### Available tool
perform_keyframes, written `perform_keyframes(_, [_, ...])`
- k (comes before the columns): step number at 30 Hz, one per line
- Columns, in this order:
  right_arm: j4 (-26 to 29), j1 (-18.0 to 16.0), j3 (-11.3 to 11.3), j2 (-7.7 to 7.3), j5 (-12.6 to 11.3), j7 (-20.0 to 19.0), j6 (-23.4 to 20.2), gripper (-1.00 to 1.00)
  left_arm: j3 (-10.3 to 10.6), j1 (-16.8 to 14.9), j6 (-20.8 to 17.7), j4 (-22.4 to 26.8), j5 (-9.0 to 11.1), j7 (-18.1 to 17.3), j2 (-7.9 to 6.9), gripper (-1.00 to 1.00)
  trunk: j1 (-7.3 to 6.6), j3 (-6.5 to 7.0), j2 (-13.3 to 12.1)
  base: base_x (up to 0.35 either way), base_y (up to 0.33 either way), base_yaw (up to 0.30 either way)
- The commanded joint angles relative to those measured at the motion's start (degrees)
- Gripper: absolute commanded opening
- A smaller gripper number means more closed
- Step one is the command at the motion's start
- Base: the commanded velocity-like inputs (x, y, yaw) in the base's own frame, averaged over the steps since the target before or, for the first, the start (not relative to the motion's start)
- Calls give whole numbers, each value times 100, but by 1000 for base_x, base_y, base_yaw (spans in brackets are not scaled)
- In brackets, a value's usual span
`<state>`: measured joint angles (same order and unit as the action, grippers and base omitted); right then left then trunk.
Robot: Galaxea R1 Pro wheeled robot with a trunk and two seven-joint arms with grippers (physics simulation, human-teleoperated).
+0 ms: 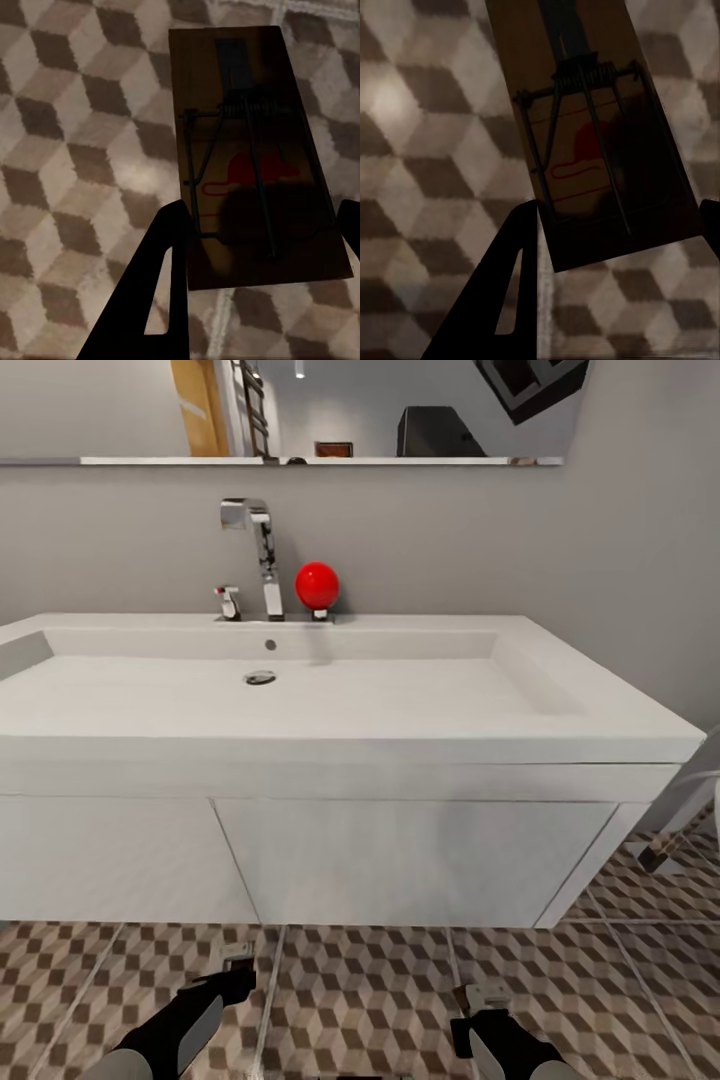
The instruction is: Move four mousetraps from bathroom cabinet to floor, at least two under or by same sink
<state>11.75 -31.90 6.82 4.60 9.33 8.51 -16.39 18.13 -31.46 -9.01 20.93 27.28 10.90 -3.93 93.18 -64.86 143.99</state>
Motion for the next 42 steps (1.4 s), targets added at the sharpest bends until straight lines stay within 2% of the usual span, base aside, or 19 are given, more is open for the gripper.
perform_keyframes(1, [12, -1, 47, 6, 51, 8, -31, -100, 50, -1, -30, 9, 40, 57, -5, -100, 1, -28, 4, 0, 0, 0])
perform_keyframes(18, [24, -1, 55, 0, 77, 2, 95, -100, 50, -1, -51, -91, 106, 46, 6, -100, 45, -404, 26, 0, 0, 0])
perform_keyframes(35, [64, 1, 54, -3, 78, 5, 279, -100, 51, -1, -50, -90, 89, 40, 5, -100, 89, -781, 49, 0, 0, 0])
perform_keyframes(42, [64, 0, 48, -3, 83, 9, 539, -100, 56, -1, 4, -82, 40, 48, 5, -100, 89, -781, 49, 0, 0, 0])
